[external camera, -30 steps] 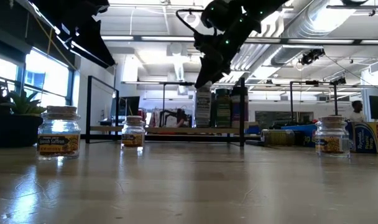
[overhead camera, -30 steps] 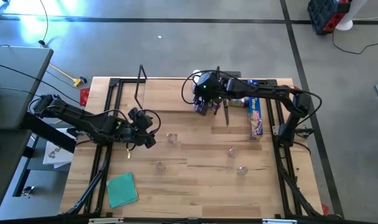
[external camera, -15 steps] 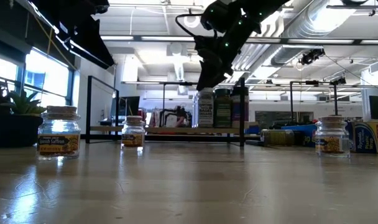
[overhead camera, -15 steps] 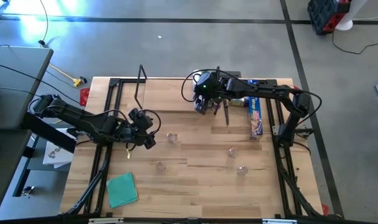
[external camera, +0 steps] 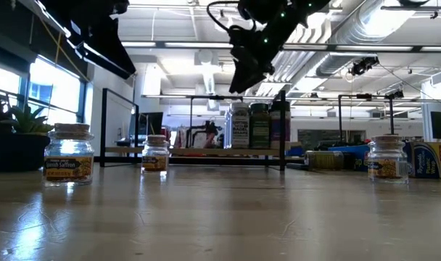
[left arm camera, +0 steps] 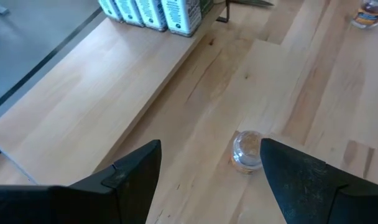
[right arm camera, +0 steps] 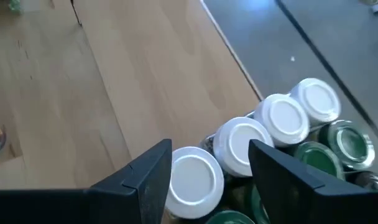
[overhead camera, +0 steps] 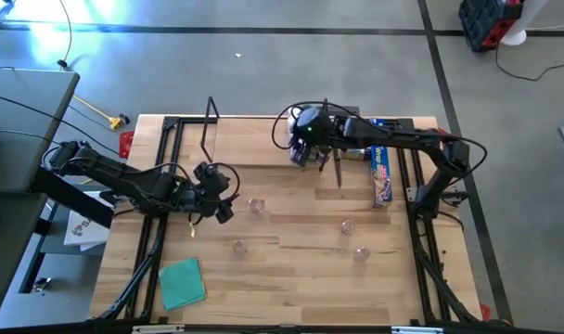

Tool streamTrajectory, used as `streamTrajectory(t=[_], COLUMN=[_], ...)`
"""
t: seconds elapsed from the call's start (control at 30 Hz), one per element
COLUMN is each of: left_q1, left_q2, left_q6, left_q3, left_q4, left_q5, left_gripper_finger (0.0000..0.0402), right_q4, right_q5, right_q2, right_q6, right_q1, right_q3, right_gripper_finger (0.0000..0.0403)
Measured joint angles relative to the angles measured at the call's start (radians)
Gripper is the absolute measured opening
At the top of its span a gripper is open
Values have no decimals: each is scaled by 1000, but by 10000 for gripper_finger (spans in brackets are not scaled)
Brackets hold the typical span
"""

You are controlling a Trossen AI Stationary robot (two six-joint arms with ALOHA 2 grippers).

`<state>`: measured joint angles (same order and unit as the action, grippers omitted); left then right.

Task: Shelf spices
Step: Put the white seasoning bottle on the shelf aligned with the other white seasoning bottles

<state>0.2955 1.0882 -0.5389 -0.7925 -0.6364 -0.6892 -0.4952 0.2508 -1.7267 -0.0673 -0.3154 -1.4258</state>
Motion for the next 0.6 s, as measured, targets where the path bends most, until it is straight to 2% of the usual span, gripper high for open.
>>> streamTrajectory(t=[0.2,0.27,0.33,0.4,0.6], left_q1=[0,0,0,0,0], left_q2=[0,0,0,0,0], left_q6=[0,-1,-1,0,0], left_q3=[0,0,0,0,0], left_q4=[11,12,12,15,14], left_q5=[3,3,3,0,-5], left_gripper_finger=[268,268,268,268,268], right_q4=[-25,-48,-80,-105,-111], right_q5=[-18,-75,-181,-233,-229], right_q2=[35,50,53,46,-16], right_q6=[-57,-117,-150,-150,-151], right_q1=[19,28,34,38,34], right_q3=[0,0,0,0,0], right_gripper_finger=[203,203,196,179,109])
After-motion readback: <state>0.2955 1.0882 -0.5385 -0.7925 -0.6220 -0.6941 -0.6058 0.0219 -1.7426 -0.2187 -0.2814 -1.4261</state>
